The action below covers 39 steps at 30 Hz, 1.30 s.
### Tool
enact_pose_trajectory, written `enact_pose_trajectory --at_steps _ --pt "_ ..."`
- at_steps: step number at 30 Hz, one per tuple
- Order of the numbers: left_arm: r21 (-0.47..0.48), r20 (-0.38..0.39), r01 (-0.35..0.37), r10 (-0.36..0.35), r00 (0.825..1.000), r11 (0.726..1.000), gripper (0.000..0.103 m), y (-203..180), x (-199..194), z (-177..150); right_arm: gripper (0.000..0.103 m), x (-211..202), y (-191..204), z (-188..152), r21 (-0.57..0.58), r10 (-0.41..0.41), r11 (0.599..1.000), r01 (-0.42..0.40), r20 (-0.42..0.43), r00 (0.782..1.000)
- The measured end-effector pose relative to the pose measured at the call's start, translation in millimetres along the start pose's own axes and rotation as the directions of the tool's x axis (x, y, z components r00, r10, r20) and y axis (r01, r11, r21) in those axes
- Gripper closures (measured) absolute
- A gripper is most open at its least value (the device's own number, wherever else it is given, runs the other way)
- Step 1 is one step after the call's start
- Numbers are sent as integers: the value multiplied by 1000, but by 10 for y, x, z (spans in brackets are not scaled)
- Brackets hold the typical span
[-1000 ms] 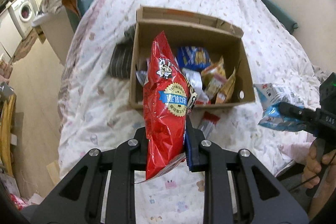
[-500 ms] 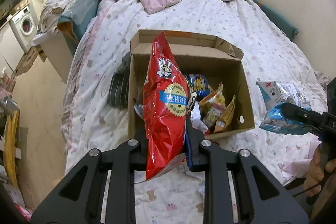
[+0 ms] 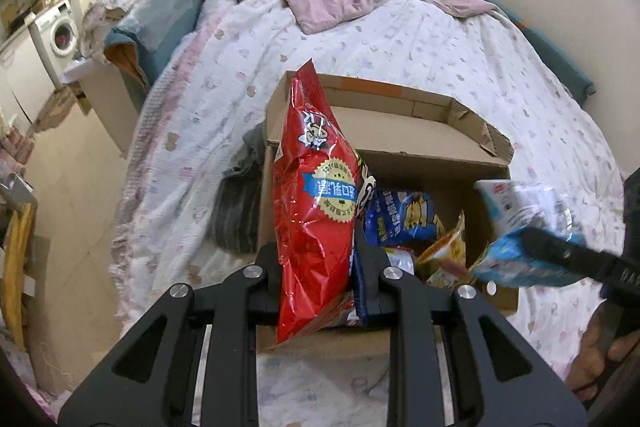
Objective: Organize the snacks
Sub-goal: 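Lower the red bag into the box with the left gripper while the right gripper lowers the white-blue bag, then open both grippers to release the bags into the box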
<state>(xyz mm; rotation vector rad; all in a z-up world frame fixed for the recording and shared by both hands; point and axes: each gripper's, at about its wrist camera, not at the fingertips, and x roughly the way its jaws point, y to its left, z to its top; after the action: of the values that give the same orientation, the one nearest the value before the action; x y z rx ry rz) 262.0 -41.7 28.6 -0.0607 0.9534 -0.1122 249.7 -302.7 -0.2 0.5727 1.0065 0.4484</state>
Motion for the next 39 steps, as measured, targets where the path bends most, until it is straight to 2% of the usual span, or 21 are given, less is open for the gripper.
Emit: enact_pose_trajectory --at_steps 6,12,14,18,20,21,22,24,27,29,30,31,32,35,38,39 --pt "-60 -95 104 -110 989 993 83 26 432 -30 47 342 -3 0 -12 -16 1000 15 -54 998" --pt "-109 -122 258 -270 955 960 83 -19 648 -17 47 437 -46 50 13 -23 1000 24 -42 999" --pt "-116 -134 270 -285 949 956 81 -57 692 -12 47 458 -47 70 3 -35 999 35 -38 999" --pt "-63 -145 225 -232 962 972 79 -147 735 -5 47 511 -77 60 4 -39 999 39 -43 998" --pt "-76 -152 244 -253 955 967 67 -133 721 -3 47 522 -80 54 2 -39 999 39 -43 998" --pt "-86 -141 243 -253 957 966 55 -114 696 5 47 521 -74 58 1 -37 999 37 -41 998" --pt "-89 -119 224 -234 965 970 44 -87 647 20 46 510 -68 60 1 -36 999 36 -34 999" --pt "-72 -57 161 -166 985 984 32 -51 512 62 45 506 -58 82 1 -33 999 33 -22 999" --pt "-15 26 104 -104 994 994 30 -42 363 102 45 541 -55 96 12 -20 1000 20 -20 1000" --pt "25 51 84 -85 995 996 26 -61 321 103 42 582 -56 105 30 4 1000 -3 -17 1000" --pt "39 51 79 -80 995 996 25 -68 322 95 33 592 -68 103 42 4 999 -3 -16 1000" --pt "45 44 78 -80 996 996 25 -70 341 97 18 606 -71 104 52 -3 999 4 -20 1000" --pt "50 31 82 -83 996 995 25 -71 361 87 14 610 -71 105 51 -25 998 26 -21 999" --pt "72 -1 57 -57 998 996 25 -88 416 64 13 536 -18 107 -5 -136 991 136 4 991" --pt "126 -31 -26 30 999 992 25 -157 510 -18 13 414 30 119 -35 -130 991 131 26 991" --pt "169 -40 -73 81 996 983 25 -210 561 -49 13 385 41 125 -39 -136 990 137 33 990"
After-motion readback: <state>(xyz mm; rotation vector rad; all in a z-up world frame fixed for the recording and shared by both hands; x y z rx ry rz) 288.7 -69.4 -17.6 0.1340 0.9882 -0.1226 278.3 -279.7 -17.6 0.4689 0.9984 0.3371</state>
